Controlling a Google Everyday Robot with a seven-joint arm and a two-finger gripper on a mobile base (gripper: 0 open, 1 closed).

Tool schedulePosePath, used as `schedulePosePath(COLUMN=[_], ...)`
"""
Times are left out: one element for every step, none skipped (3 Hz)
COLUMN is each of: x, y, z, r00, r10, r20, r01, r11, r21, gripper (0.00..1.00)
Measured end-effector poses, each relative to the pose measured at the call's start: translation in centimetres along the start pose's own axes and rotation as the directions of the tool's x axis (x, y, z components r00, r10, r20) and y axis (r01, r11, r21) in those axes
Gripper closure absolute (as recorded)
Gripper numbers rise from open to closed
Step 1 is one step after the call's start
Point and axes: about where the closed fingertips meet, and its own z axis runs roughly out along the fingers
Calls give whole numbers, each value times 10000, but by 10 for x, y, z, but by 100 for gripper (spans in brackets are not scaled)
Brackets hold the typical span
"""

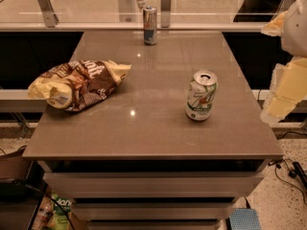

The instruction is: Move 7up can near redbull can

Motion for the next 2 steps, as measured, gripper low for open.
schedulePosePath(x=[0,3], y=[0,-4], z=[0,-4], r00=[10000,9981], r10=[0,197], r20=[2,581], r01=[0,-205], r11=[10000,9997], r21=[2,128], gripper=[0,0])
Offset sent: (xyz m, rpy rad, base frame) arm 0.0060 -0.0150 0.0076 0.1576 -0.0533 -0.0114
